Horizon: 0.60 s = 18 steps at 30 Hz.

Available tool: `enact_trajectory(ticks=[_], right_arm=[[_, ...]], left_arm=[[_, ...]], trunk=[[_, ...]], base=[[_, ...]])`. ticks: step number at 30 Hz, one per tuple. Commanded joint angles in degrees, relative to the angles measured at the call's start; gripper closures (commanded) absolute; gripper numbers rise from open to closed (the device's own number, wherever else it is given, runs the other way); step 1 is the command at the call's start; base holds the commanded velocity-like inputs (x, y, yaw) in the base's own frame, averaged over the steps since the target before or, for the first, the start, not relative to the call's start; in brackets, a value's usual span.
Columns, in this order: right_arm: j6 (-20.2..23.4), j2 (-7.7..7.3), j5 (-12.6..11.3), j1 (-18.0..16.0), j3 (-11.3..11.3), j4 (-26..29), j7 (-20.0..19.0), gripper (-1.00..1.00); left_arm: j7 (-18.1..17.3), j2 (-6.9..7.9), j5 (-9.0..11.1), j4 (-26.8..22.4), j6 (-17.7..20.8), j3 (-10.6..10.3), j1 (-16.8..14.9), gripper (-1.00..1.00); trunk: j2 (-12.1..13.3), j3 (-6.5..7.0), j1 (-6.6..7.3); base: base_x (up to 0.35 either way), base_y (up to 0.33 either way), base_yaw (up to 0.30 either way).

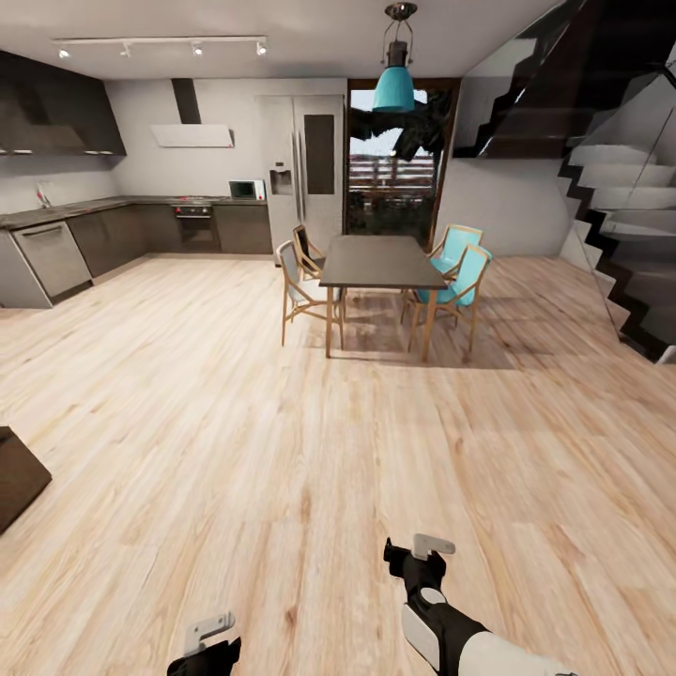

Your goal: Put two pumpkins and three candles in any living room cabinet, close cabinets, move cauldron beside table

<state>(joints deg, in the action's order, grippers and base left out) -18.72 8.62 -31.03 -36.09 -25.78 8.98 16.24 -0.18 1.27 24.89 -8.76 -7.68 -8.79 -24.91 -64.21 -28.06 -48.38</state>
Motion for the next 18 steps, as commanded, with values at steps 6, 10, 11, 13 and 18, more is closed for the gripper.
enact_trajectory(ticks=[6,10,11,13,18], right_arm=[[-0.17,-0.01,-0.43,-0.04,-0.49,-0.03,0.28,-1.00],[-0.20,-0.01,-0.43,-0.04,-0.49,-0.01,0.28,-1.00],[-0.22,-0.01,-0.43,-0.04,-0.49,-0.04,0.28,-1.00],[-0.23,-0.01,-0.43,-0.04,-0.49,-0.03,0.28,-1.00],[-0.23,-0.01,-0.43,-0.04,-0.49,-0.09,0.28,-1.00]], left_arm=[[-0.01,-0.04,0.51,0.06,-0.23,-0.52,-0.05,-1.00],[-0.01,-0.06,0.51,0.06,-0.23,-0.52,-0.05,-1.00],[0.00,-0.08,0.51,0.06,-0.23,-0.52,-0.05,-1.00],[0.00,-0.11,0.51,0.06,-0.23,-0.52,-0.05,-1.00],[0.01,-0.08,0.51,0.06,-0.23,-0.52,-0.05,-1.00]], trunk=[[-0.03,-0.05,-0.03],[-0.03,-0.05,-0.03],[-0.03,-0.05,-0.03],[-0.03,-0.05,-0.03],[-0.03,-0.05,-0.03]], base=[[0.318,-0.047,0.271],[0.317,-0.134,0.285],[0.300,-0.183,0.287],[0.289,-0.205,0.288],[0.277,-0.218,0.289]])
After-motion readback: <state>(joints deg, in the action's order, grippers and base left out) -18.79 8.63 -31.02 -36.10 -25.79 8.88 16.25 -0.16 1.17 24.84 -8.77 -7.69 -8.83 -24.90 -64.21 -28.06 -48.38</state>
